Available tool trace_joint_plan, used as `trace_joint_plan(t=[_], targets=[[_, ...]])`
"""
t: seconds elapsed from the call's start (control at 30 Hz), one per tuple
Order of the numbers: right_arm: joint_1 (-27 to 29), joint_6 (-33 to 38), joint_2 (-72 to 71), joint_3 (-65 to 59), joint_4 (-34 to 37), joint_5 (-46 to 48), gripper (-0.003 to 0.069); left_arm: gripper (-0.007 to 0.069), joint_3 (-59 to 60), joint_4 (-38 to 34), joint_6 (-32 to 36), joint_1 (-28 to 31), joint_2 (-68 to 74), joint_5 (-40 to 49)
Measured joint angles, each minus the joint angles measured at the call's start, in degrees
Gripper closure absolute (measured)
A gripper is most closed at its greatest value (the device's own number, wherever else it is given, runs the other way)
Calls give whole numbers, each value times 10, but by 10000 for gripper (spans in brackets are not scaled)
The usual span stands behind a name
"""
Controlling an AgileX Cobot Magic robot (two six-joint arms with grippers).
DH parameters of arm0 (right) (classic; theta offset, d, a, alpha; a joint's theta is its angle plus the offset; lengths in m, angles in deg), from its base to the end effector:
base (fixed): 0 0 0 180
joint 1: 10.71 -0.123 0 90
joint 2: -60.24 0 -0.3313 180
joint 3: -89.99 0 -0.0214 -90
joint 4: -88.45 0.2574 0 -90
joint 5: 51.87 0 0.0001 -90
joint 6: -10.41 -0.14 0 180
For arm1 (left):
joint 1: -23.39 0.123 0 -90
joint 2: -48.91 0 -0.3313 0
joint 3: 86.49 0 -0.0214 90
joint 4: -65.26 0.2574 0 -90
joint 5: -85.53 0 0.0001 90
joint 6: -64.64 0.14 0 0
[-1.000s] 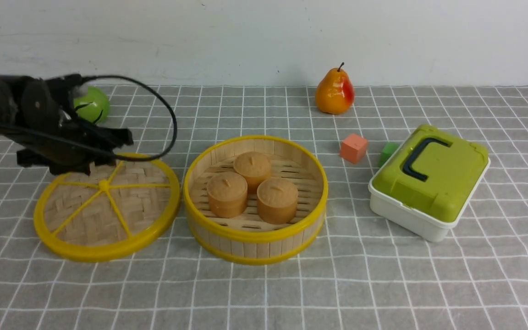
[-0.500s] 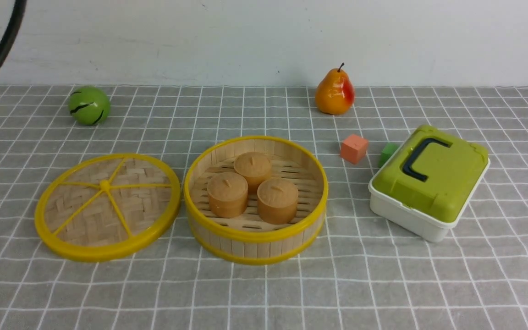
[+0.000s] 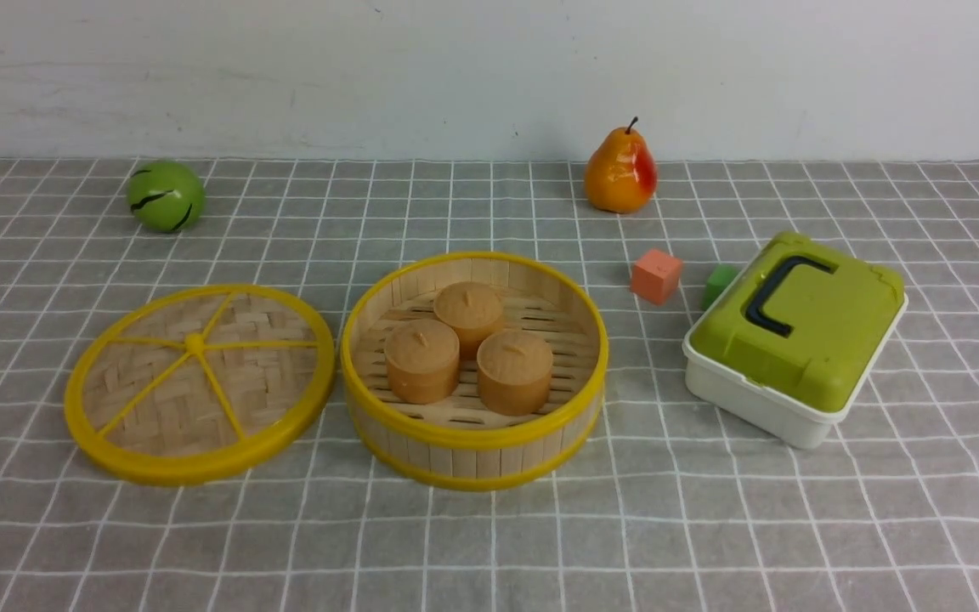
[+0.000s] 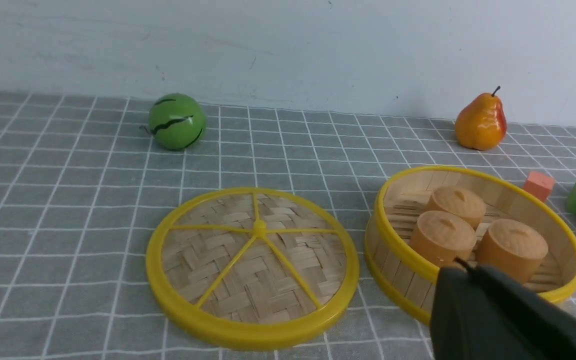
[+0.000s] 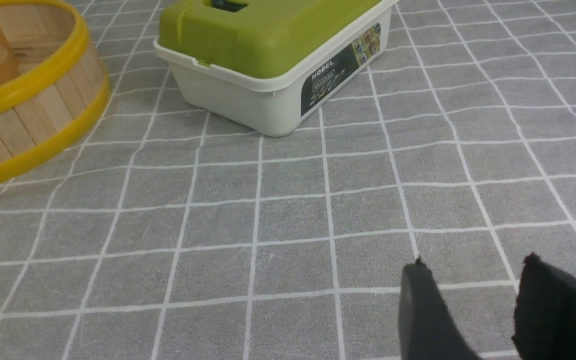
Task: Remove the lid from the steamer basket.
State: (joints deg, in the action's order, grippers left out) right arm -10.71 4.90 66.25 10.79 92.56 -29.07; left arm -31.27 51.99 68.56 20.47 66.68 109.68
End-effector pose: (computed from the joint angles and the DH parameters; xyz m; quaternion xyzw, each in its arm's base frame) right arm 0.0583 0.0039 0.1573 0.0574 0.8067 0.0589 0.5852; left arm 0.0621 -0.0164 0.3038 -0.0033 0.7463 -0.0995 0.6582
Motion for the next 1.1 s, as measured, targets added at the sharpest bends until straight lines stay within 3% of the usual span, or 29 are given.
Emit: trace_joint_plan(t=[0.37, 0.7, 0.87, 0.9, 1.0, 1.1], targets=[[0, 0, 0, 0, 0, 0, 417, 637, 75, -2, 6, 0, -78, 0], [0, 0, 0, 0, 0, 0, 417, 637, 133, 86, 4, 0, -108, -53], [0, 0, 0, 0, 0, 0, 417, 637, 207, 133, -95, 0, -117, -86], [0, 0, 0, 0, 0, 0, 416, 637, 230, 150, -160, 0, -117, -85], [0, 0, 0, 0, 0, 0, 417, 637, 245, 177, -251, 0, -117, -58], [0, 0, 0, 0, 0, 0, 417, 637, 246, 183, -272, 0, -117, -27]])
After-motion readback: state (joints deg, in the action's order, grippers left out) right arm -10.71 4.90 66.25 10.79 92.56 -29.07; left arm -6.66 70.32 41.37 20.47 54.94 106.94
